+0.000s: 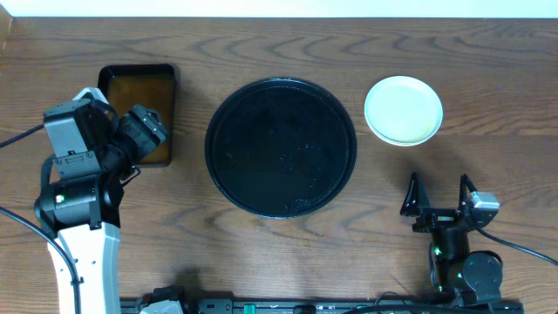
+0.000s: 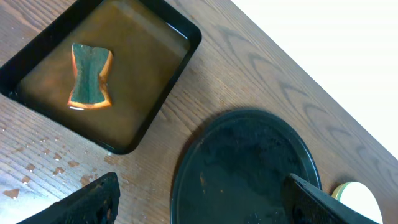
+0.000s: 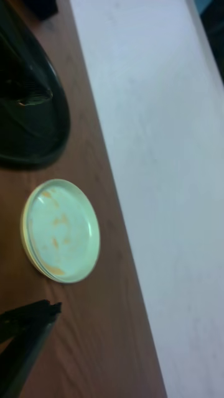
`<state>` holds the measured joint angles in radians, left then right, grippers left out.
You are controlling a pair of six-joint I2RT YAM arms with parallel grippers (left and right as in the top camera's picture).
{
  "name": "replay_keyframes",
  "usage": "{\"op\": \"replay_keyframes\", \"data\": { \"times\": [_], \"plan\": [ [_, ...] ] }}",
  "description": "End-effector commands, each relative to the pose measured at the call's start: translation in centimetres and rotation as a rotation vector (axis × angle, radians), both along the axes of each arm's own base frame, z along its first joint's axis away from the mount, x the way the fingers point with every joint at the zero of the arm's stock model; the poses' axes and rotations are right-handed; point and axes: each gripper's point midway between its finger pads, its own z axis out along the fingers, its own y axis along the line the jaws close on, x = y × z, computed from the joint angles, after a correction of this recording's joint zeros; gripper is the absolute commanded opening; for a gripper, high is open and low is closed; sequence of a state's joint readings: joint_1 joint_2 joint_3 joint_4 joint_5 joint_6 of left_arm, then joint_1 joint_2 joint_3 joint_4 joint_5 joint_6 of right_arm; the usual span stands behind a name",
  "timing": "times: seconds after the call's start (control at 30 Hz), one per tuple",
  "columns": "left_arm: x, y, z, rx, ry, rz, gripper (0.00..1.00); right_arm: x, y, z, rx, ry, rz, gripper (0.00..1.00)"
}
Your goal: Clean dirty plates on tray and stack at the side
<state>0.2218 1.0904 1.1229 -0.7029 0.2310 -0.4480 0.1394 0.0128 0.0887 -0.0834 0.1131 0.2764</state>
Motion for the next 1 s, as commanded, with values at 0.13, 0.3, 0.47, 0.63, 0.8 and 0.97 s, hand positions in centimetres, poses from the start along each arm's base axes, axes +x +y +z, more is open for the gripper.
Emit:
{"op": "replay_keyframes", "data": {
  "times": [0.13, 0.3, 0.47, 0.63, 0.8, 0.97],
  "plan": [
    [0.0, 0.0, -0.1, -0.004, 0.002, 0.0, 0.83, 0.5, -2.2, -1.1, -0.009, -0.038, -0.098, 0.99],
    [0.0, 0.0, -0.1, -0.004, 0.002, 0.0, 0.83, 0.3, -4.1, -1.3, -0.01, -0.028, -0.194, 0.99],
    [0.0, 0.0, -0.1, -0.004, 0.001, 0.0, 0.83, 0.1, -5.2, -3.2, -0.053, 0.051, -0.247, 0.99],
    [0.0, 0.0, -0.1, -0.004, 0.002, 0.0, 0.83, 0.3, -4.0, -3.3, -0.265, 0.069, -0.172, 0.99],
    [0.0, 0.0, -0.1, -0.004, 0.002, 0.0, 0.83, 0.4, -3.9, -3.4, -0.325, 0.074, -0.163, 0.99],
    [0.0, 0.0, -0.1, -0.004, 0.001, 0.0, 0.83, 0.4, -3.9, -3.3, -0.349, 0.074, -0.162, 0.99]
  ]
}}
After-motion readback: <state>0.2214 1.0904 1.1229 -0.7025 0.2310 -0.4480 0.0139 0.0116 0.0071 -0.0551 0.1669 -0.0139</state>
